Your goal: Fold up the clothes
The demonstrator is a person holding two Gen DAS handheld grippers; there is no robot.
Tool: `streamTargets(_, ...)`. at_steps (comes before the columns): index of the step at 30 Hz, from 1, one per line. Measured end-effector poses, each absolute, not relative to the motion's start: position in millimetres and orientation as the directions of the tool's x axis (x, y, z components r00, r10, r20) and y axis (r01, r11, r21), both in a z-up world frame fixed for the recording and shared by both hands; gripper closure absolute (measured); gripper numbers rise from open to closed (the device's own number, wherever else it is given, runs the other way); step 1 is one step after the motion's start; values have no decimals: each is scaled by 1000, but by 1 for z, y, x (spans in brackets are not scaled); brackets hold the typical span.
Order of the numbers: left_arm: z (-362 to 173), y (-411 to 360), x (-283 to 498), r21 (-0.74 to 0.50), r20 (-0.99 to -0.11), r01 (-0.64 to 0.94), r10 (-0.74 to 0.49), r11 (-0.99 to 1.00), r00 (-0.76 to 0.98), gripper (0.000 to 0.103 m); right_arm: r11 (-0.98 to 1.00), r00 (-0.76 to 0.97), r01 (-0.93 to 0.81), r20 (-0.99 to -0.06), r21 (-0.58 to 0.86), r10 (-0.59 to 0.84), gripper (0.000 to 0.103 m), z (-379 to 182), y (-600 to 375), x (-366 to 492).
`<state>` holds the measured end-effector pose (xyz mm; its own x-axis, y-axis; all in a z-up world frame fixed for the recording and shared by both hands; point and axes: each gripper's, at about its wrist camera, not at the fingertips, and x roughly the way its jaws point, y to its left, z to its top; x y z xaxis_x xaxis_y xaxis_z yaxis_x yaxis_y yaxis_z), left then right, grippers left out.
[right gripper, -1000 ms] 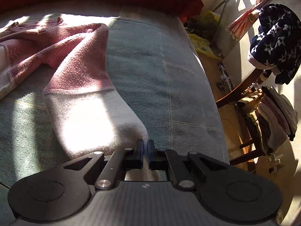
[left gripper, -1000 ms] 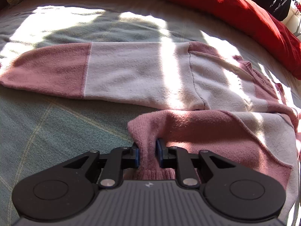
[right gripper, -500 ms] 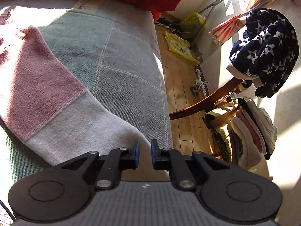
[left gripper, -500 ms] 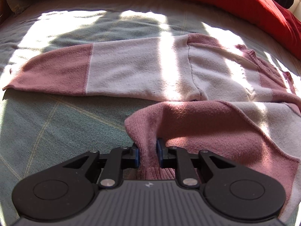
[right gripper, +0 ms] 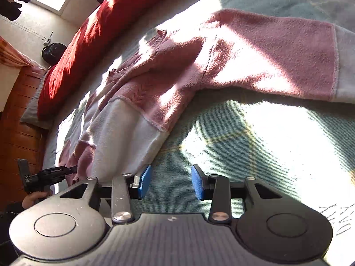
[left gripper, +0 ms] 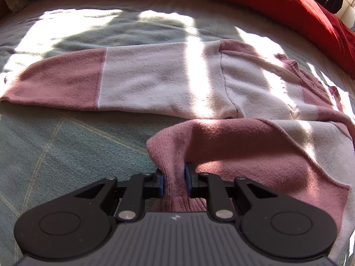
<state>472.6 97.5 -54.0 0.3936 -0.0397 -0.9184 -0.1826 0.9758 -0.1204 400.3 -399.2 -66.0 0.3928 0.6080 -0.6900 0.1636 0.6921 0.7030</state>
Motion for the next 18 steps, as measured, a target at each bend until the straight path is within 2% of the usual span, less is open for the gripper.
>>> streamTargets(7,-46,109,469,-216,-908,-116,-156,969,388,86,571,376,273,-632,774,677,55,-99,-325,402)
streamTargets(9,-45,110,467,-252,-901,-60,-212,966,378,74,567,389,286,-634,773,668,55,-101,-316,406)
streamTargets(13,-49,114,464,-294,-894,1,-276,956,353,74,567,412,307,-644,764,644,54,-104,-300,417)
streamTargets(18,-60,124,469,-361,-875,-13,-334,932,351,74,578,444,311,-654,754,613,53,-103,-284,428)
